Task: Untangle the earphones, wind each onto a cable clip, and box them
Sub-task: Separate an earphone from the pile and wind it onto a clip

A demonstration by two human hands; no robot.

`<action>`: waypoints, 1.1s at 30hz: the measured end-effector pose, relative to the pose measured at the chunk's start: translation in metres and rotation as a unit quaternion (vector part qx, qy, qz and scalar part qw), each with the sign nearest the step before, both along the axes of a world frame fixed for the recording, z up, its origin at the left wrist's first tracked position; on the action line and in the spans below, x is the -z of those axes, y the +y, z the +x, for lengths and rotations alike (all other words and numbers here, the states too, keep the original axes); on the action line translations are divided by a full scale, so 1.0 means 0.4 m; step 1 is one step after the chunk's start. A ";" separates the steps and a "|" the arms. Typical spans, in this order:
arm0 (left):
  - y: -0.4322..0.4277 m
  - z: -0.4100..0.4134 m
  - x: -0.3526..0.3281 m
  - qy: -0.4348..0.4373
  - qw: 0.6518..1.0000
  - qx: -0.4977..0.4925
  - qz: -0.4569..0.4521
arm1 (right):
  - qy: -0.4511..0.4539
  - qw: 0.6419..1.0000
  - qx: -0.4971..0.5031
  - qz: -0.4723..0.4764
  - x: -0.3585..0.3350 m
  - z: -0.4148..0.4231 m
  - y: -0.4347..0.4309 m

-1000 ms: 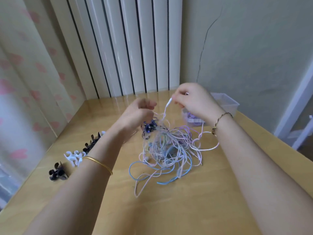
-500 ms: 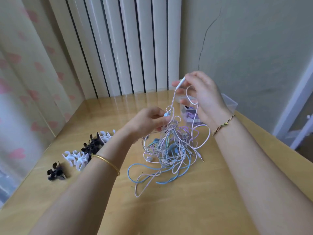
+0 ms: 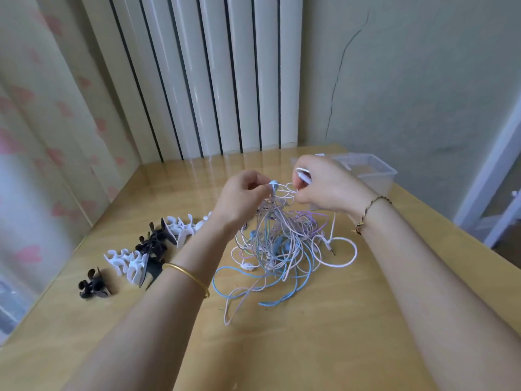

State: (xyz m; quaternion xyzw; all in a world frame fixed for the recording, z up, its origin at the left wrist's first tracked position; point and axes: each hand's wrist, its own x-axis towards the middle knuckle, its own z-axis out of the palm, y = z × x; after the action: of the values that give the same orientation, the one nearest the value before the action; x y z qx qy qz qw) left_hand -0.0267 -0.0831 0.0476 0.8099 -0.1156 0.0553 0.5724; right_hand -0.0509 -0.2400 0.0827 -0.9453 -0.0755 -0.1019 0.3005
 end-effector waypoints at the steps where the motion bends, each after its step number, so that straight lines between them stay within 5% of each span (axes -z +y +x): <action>1: -0.002 0.000 0.001 -0.017 1.000 -0.007 0.017 | -0.004 1.000 0.006 -0.030 0.004 0.004 0.001; 6: -0.012 -0.001 0.001 -0.123 0.979 -0.066 0.150 | -0.020 0.994 0.074 -0.081 0.014 0.025 0.012; 11: -0.009 0.002 0.002 -0.119 0.979 -0.070 0.149 | -0.047 0.995 0.048 -0.069 0.007 0.019 0.011; 21: -0.014 -0.014 -0.031 0.078 0.980 -0.037 -0.180 | -0.057 0.993 0.034 0.096 0.033 0.030 0.008; 33: -0.012 -0.014 -0.009 0.027 0.993 0.112 0.012 | -0.047 0.961 -0.027 0.270 0.028 0.037 0.008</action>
State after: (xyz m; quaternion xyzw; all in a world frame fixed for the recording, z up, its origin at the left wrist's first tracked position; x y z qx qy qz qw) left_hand -0.0322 -0.0878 0.0513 0.7999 -0.1902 -0.0323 0.5683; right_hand -0.0360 -0.2366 0.0714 -0.8209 -0.0842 -0.1544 0.5433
